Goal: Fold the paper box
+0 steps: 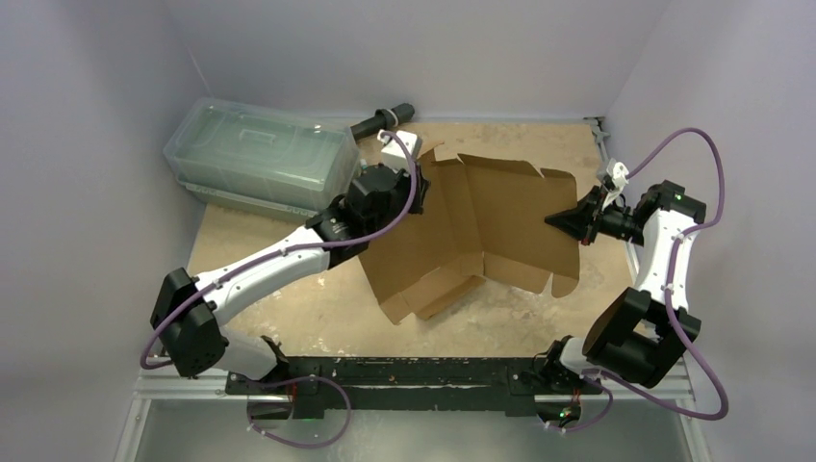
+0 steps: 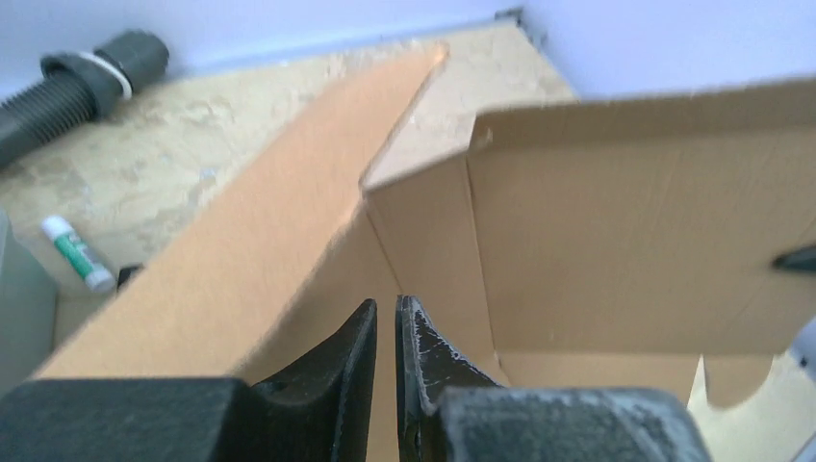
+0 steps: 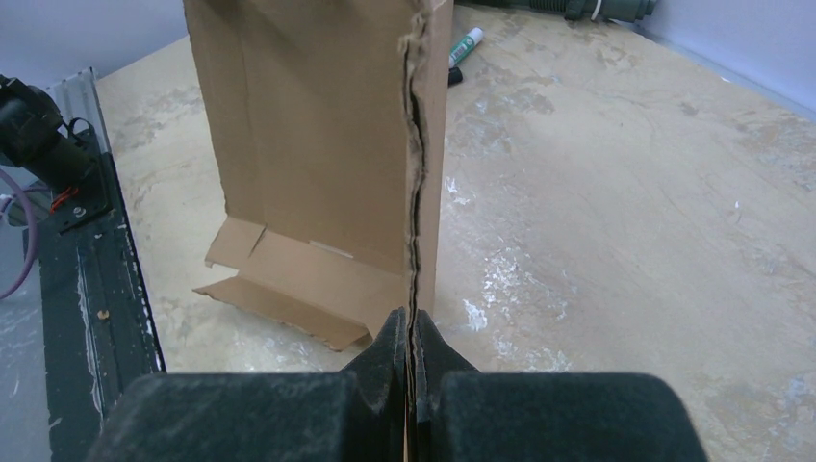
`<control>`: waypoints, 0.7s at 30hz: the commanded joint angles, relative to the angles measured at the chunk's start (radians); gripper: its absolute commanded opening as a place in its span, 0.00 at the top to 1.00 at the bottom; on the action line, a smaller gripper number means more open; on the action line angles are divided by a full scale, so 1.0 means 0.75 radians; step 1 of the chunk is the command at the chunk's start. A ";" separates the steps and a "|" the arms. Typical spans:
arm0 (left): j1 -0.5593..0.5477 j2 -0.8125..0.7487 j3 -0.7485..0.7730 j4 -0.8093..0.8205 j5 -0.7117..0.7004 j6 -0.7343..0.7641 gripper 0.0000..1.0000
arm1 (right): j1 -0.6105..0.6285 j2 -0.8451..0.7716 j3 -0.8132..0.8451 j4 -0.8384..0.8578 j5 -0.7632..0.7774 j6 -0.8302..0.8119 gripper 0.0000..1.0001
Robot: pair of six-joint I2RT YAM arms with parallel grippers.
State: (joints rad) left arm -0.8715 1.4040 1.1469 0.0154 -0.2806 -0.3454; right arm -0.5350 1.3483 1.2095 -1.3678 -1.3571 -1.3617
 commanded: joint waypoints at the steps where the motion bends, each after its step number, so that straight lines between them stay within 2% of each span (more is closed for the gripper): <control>1: 0.017 0.054 0.126 0.192 -0.048 0.004 0.88 | 0.004 -0.021 0.039 -0.006 -0.033 -0.001 1.00; 15: 0.078 0.237 0.284 0.360 -0.006 -0.053 0.85 | 0.005 -0.012 0.038 -0.007 -0.031 -0.005 1.00; 18: 0.090 0.273 0.312 0.356 0.010 -0.062 0.88 | 0.006 -0.010 0.038 -0.006 -0.030 -0.006 1.00; 21: 0.101 0.293 0.318 0.329 0.035 -0.068 0.94 | 0.005 -0.009 0.038 -0.006 -0.028 -0.008 1.00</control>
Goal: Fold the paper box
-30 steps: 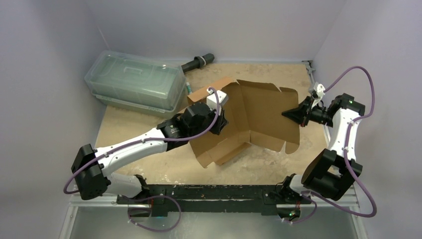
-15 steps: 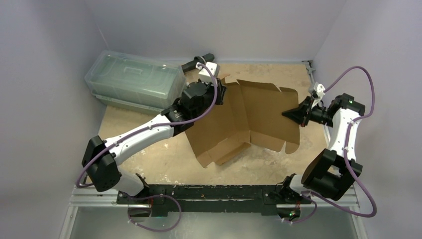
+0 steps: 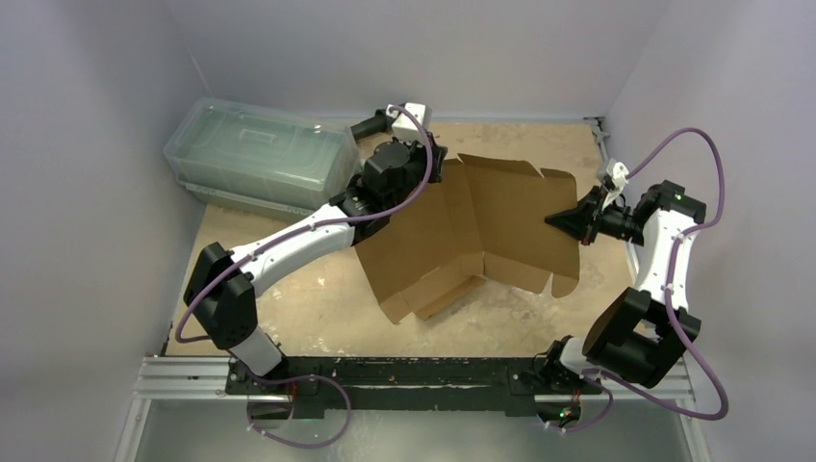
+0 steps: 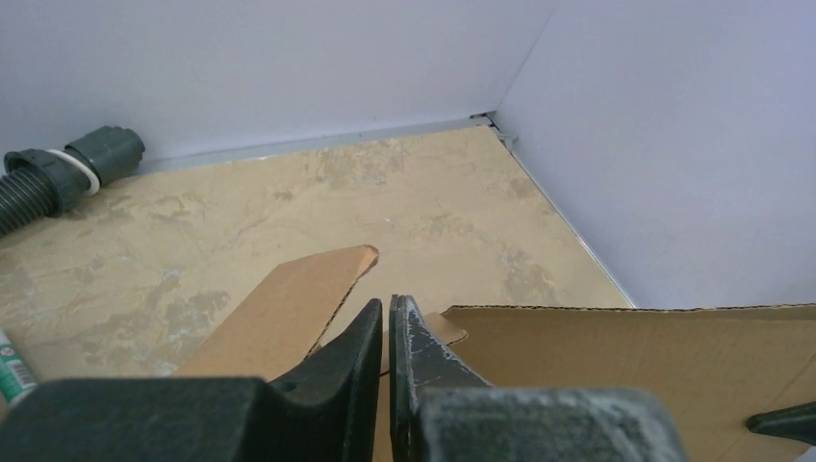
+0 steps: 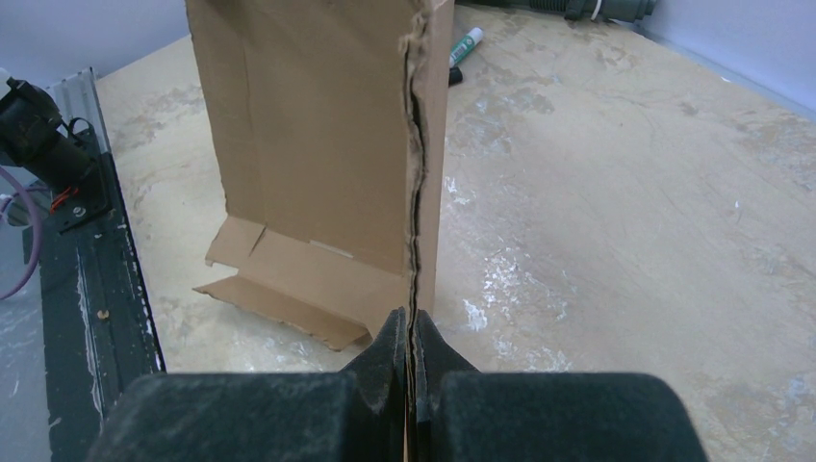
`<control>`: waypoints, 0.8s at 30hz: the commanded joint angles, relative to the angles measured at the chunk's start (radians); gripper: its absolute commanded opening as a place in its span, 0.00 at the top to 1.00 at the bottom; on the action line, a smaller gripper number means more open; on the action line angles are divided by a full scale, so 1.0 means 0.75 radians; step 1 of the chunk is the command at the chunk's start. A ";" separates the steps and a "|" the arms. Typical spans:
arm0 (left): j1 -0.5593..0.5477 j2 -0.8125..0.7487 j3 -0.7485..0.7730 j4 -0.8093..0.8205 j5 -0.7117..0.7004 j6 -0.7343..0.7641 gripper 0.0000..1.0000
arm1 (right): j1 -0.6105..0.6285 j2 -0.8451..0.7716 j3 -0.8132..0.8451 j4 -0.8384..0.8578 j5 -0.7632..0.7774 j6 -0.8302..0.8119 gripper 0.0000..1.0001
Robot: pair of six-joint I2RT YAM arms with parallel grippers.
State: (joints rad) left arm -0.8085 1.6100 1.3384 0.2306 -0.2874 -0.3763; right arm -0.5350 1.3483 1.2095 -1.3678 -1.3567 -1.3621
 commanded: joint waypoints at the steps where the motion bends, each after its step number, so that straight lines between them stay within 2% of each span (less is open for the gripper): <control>1: 0.019 0.021 0.059 0.033 0.056 -0.029 0.98 | 0.006 -0.008 0.040 -0.007 -0.028 -0.008 1.00; 12: 0.020 0.023 0.024 -0.083 0.210 -0.049 1.00 | 0.007 -0.008 0.040 -0.006 -0.030 -0.006 1.00; 24: 0.020 0.080 -0.027 -0.091 0.213 -0.087 1.00 | 0.016 -0.022 0.035 -0.005 -0.030 -0.002 1.00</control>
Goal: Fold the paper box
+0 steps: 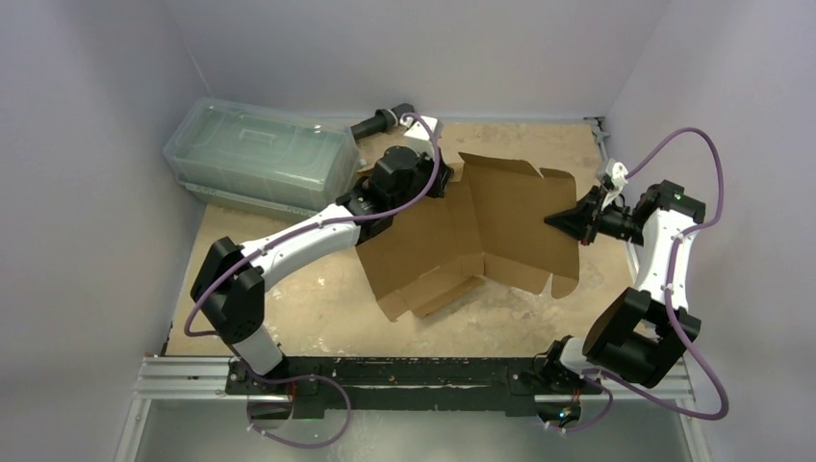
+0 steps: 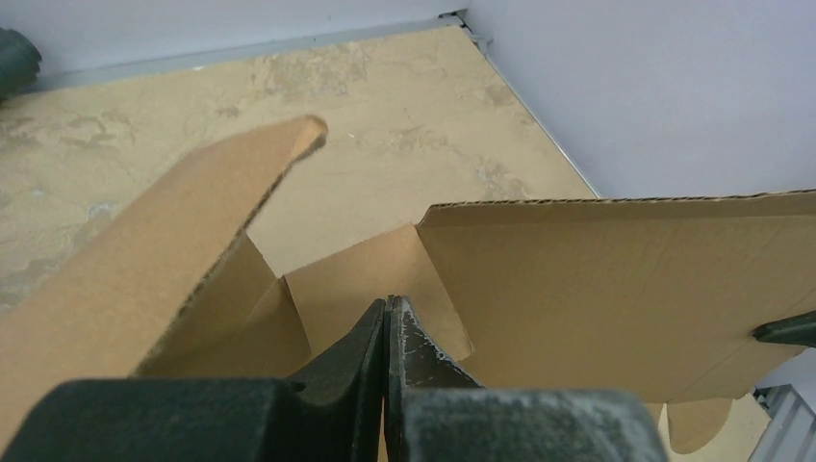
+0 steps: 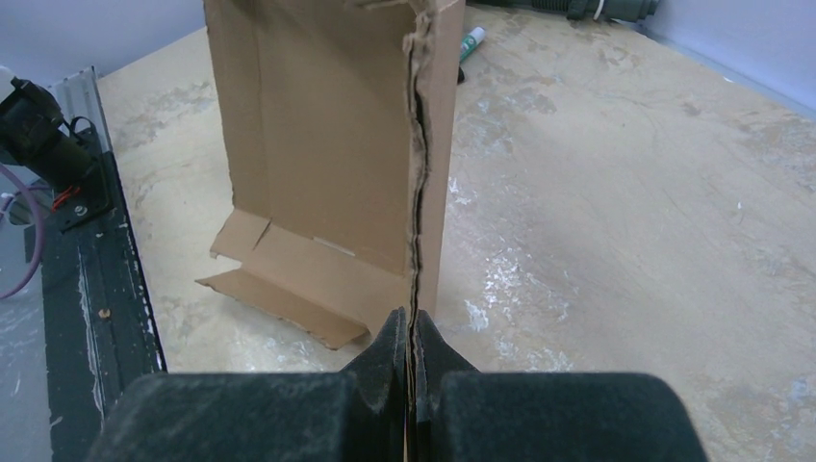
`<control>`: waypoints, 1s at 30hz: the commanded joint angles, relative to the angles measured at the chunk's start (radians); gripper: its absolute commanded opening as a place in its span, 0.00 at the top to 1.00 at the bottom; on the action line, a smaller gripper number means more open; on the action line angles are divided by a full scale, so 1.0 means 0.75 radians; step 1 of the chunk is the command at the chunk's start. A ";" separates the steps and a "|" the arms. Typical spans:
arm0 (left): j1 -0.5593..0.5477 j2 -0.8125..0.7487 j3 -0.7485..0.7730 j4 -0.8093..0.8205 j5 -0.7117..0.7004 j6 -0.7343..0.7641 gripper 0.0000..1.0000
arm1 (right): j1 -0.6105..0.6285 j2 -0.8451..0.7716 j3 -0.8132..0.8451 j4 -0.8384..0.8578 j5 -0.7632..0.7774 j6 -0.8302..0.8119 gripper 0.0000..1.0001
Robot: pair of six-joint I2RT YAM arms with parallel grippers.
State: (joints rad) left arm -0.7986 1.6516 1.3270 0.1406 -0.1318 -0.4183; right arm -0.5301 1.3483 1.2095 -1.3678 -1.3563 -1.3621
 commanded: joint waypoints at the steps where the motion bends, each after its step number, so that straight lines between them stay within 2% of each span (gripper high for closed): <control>1: 0.006 0.033 -0.004 0.030 0.002 -0.029 1.00 | 0.008 -0.022 0.035 -0.005 -0.030 -0.001 1.00; 11: 0.006 0.099 0.052 0.031 0.006 -0.041 1.00 | 0.009 -0.021 0.039 -0.006 -0.025 -0.002 1.00; 16: 0.005 -0.024 0.091 -0.009 0.084 -0.054 1.00 | 0.009 -0.018 0.059 -0.007 -0.010 -0.001 1.00; 18: 0.005 -0.120 0.095 -0.057 0.124 -0.047 0.91 | 0.009 -0.021 0.072 -0.012 -0.010 0.003 1.00; 21: 0.010 -0.296 0.049 -0.141 0.195 -0.028 0.68 | 0.008 -0.030 0.085 -0.008 -0.002 0.004 1.00; 23: 0.021 -0.434 -0.003 -0.226 0.235 -0.010 0.56 | 0.008 -0.029 0.098 -0.005 0.009 0.004 1.00; 27: 0.037 -0.708 -0.113 -0.428 0.187 0.047 0.45 | 0.008 -0.015 0.154 -0.012 0.032 0.005 1.00; 30: 0.040 -0.915 -0.234 -0.531 0.072 0.078 0.39 | 0.008 -0.009 0.203 -0.007 0.055 0.024 1.00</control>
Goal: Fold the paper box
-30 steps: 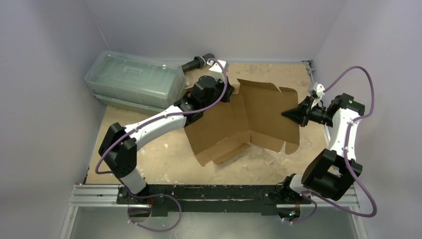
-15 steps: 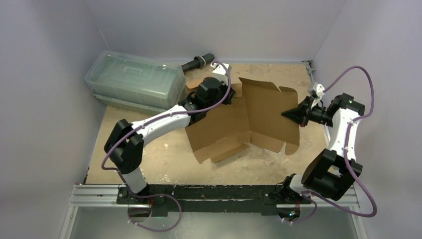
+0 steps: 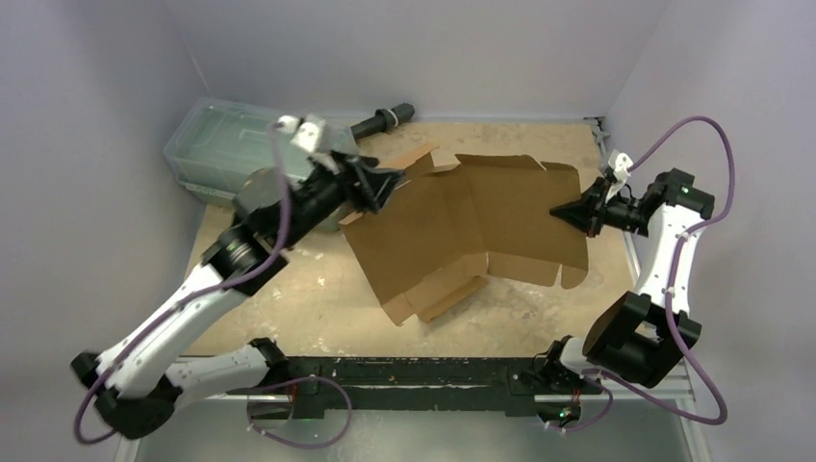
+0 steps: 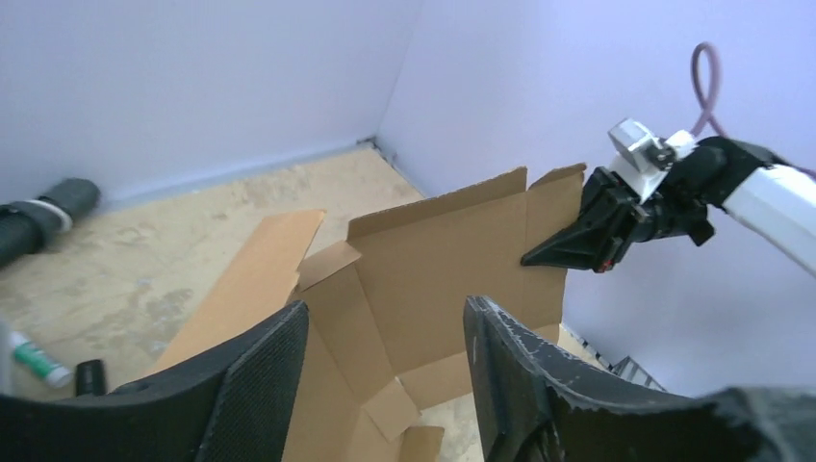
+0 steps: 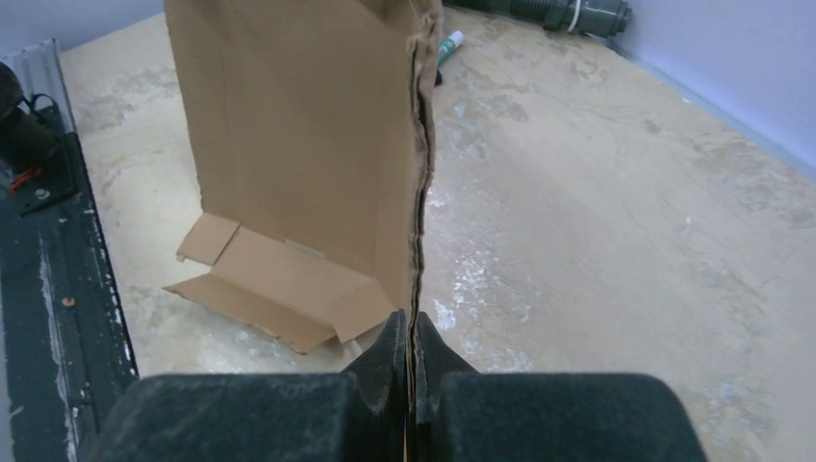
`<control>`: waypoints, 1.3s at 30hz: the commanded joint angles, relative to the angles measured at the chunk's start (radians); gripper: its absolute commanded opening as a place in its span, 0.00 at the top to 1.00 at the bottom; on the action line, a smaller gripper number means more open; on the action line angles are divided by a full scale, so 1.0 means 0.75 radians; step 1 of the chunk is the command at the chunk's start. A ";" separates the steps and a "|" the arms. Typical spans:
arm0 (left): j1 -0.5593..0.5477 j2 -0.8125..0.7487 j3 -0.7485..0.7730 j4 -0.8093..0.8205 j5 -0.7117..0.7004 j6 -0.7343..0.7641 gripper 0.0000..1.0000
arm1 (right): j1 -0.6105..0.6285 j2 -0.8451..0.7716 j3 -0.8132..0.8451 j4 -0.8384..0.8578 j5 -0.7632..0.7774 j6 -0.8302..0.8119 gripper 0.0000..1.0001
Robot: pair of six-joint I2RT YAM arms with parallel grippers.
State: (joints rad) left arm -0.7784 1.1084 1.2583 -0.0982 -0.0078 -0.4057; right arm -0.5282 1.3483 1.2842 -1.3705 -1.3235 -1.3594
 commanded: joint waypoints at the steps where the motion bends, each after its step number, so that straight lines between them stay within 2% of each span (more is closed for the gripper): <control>1: 0.013 -0.252 -0.188 -0.232 -0.133 0.065 0.37 | 0.006 -0.007 0.122 -0.002 0.020 0.028 1.00; 7: 0.012 -0.574 -0.486 -0.302 -0.345 0.008 0.35 | 0.007 0.003 0.239 0.000 0.078 0.079 1.00; 10: 0.012 -0.708 -0.649 -0.319 -0.466 -0.090 0.36 | 0.009 0.005 0.297 0.007 0.121 0.116 1.00; 16: 0.013 -0.915 -0.918 -0.227 -0.364 -0.250 0.34 | 0.034 -0.011 0.319 0.107 0.192 0.246 1.00; 19: 0.011 -0.900 -0.976 -0.171 -0.306 -0.294 0.29 | 0.058 -0.020 0.315 0.169 0.219 0.313 1.00; 22: 0.011 -0.854 -1.049 -0.069 -0.248 -0.383 0.16 | 0.091 -0.032 0.316 0.234 0.253 0.386 1.00; 24: 0.011 -0.805 -1.106 0.008 -0.193 -0.428 0.13 | 0.121 -0.043 0.308 0.278 0.280 0.434 1.00; 31: 0.010 -0.705 -1.240 0.267 -0.048 -0.490 0.14 | 0.216 -0.090 0.259 0.498 0.376 0.656 1.00; 36: 0.011 -0.643 -1.270 0.327 -0.049 -0.478 0.16 | 0.223 -0.082 0.266 0.536 0.387 0.711 1.00; 39: 0.011 -0.598 -1.305 0.396 -0.093 -0.519 0.24 | 0.227 -0.087 0.257 0.540 0.381 0.717 1.00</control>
State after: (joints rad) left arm -0.7727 0.6285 0.3103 0.0650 -0.0666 -0.7517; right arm -0.3653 1.3056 1.4796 -1.0210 -1.0340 -0.8742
